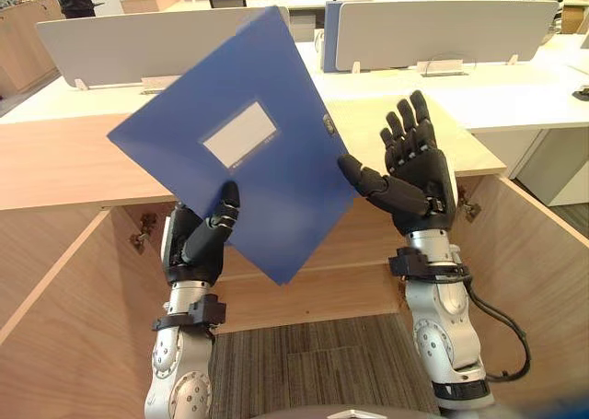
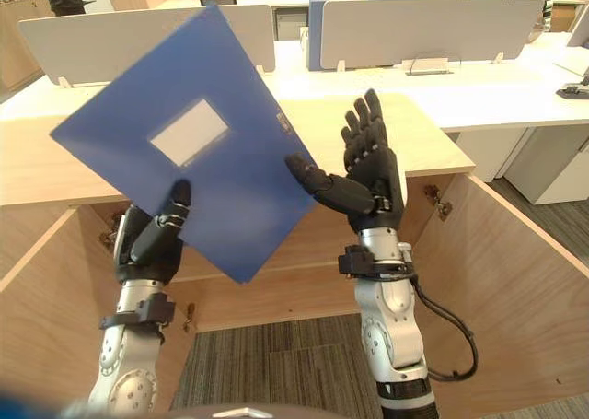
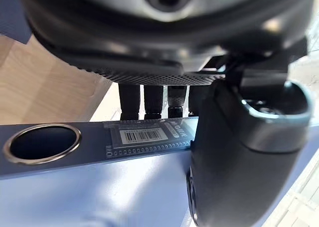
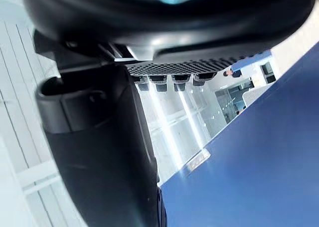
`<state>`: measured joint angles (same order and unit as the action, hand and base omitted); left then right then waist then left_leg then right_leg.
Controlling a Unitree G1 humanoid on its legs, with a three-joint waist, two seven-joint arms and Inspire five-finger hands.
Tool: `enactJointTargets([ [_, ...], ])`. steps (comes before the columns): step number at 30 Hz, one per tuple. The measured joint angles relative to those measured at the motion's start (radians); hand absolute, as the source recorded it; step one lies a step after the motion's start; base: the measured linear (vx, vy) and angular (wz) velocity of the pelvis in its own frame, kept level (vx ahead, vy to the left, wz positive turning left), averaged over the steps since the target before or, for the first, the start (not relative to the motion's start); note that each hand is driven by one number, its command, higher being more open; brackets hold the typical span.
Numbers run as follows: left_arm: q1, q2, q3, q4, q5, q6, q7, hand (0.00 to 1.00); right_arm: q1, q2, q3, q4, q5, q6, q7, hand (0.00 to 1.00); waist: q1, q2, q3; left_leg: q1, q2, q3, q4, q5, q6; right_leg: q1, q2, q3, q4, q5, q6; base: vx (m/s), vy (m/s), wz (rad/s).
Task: Walk over to the cabinet, pick up the folder, carry it to the office cabinet, place the folder inside the office cabinet, then close the office cabinet door
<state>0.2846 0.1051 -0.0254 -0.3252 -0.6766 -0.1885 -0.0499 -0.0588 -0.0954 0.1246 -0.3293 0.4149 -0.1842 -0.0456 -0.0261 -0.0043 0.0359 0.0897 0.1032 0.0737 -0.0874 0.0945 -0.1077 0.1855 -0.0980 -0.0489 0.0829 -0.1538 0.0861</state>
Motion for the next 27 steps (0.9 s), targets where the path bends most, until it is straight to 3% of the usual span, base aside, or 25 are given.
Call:
enactJointTargets([
  [10,0.0,0.028,-0.02,0.046,0.003,0.004,-0.047,0.0,-0.139,-0.124,0.06,0.087,0.018,0.008,0.046,1.0,0.003,0.019,-0.013,-0.003,-0.005,-0.012,0.0,0.013,0.005,0.003,-0.003,-0.012,0.002,0.0,0.0,-0.03,0.006,0.03],
  [27,-0.002,0.245,-0.039,0.047,-0.086,0.004,-0.068,0.0,-0.364,-0.406,0.223,0.282,0.103,0.031,0.148,1.0,0.019,0.021,-0.02,-0.03,-0.005,-0.035,-0.001,0.042,0.012,-0.012,0.0,-0.03,0.001,0.018,-0.004,-0.02,0.0,0.03],
])
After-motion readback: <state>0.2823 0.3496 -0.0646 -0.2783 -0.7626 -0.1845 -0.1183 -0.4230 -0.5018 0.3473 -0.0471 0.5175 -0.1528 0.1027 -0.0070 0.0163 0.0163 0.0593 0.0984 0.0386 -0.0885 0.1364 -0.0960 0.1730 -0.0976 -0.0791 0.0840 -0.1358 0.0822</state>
